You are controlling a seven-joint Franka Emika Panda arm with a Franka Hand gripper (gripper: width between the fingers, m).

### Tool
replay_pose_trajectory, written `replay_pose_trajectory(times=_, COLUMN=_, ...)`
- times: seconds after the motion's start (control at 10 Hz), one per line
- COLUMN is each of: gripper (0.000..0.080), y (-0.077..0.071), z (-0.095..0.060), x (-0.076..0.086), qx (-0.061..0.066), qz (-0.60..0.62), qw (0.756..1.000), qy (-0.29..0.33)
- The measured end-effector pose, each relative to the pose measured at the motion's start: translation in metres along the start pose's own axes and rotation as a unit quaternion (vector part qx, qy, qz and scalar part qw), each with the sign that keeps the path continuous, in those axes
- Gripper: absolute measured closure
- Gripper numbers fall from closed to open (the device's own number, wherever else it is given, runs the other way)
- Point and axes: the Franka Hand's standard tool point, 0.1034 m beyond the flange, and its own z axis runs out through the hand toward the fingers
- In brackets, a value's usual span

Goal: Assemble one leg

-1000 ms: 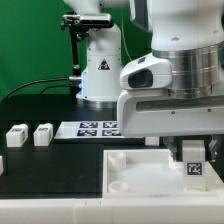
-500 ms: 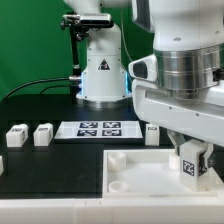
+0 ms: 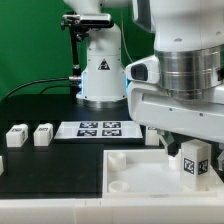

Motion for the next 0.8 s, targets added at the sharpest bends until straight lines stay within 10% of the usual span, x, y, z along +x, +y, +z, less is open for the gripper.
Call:
replay_pose_trajectory(times=0.3, gripper=0.0153, y=-0.0045, z=0.0015, x=-0.0057, qx=-0.005, qz=-0.200, qw=0.980, qy=0.001)
replay_pose_trajectory(times=0.8, gripper=0.0150, y=-0.0037, z=0.0013, x=-0.0055, qx=-0.016, qz=-0.507, qw=0.862, qy=0.002)
